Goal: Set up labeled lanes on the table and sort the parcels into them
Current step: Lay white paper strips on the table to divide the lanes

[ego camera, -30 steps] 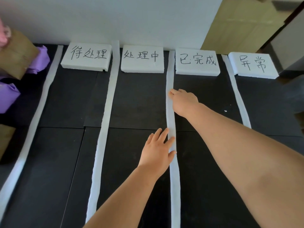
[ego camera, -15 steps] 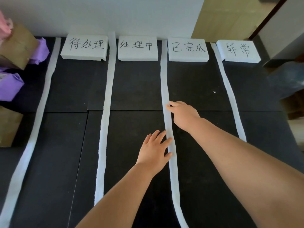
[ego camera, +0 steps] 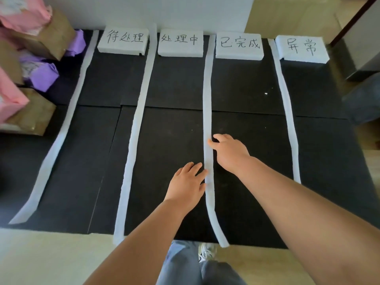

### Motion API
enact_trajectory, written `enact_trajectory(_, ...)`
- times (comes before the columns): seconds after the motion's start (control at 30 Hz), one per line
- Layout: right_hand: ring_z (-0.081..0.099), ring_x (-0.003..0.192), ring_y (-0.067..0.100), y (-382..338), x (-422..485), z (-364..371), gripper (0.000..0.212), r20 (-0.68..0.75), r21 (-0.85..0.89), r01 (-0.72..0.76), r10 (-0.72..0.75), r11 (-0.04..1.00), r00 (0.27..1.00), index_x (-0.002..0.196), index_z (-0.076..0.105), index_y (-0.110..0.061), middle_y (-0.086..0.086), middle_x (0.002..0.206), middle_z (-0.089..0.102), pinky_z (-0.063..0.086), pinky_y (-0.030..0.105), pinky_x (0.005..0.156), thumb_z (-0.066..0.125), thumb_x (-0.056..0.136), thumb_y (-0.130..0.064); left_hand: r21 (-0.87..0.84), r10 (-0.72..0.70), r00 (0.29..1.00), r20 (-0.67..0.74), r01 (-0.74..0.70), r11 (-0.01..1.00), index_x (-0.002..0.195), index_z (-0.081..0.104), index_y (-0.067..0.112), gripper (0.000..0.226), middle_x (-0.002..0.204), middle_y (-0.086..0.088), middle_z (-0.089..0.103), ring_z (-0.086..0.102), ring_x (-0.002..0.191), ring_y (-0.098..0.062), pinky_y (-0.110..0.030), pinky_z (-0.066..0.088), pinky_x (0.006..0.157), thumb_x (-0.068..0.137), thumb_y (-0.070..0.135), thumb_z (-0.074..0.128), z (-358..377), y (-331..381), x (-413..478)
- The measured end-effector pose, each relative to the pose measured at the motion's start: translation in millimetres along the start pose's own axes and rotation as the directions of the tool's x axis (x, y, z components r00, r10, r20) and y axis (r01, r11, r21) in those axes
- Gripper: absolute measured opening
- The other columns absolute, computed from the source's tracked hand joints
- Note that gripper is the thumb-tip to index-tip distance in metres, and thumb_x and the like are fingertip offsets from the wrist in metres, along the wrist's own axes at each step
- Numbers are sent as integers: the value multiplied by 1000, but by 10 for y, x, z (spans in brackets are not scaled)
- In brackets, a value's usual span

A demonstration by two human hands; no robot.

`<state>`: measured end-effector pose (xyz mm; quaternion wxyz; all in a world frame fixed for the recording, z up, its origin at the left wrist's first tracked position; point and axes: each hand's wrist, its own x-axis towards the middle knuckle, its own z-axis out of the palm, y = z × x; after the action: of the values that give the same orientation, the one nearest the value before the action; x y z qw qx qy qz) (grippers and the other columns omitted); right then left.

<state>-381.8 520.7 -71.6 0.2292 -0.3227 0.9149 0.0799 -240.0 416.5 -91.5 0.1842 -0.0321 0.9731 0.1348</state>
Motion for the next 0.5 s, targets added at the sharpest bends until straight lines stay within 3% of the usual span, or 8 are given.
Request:
enact_trajectory(0.1,15,151,28,-26,-118,86,68,28,-46,16,-15,999,1000,158,17,-22,5,164,15,36,45,115,48,99,-8,-38,-48,999,8,48,998,155,23,33,50,165,7,14,5,153,-18,-36,8,122,106,43,30,45,75,-68)
enact_trajectory(0.2,10,152,30,-48,-127,112,73,55,-46,-5,7,999,998,159,11,-22,6,165,9,31,49,117,50,98,-10,4,-48,996,73,48,999,156,16,32,62,166,6,7,1,153,-20,-40,7,121,102,52,38,61,105,-45)
enact_trajectory(0.37,15,150,31,-65,-137,75,71,70,-30,4,-2,1000,998,158,12,-20,7,164,11,36,48,114,47,98,-7,51,-57,994,94,53,997,158,9,30,78,166,4,2,-2,153,-22,-44,8,121,96,55,49,138,99,-56)
enact_trajectory(0.5,9,152,27,-84,-269,193,69,9,-14,51,-51,999,999,158,14,-17,2,166,9,28,45,119,45,98,-3,21,-70,995,71,68,997,157,10,29,84,166,4,3,-1,153,-22,-43,7,122,92,59,54,183,142,-158)
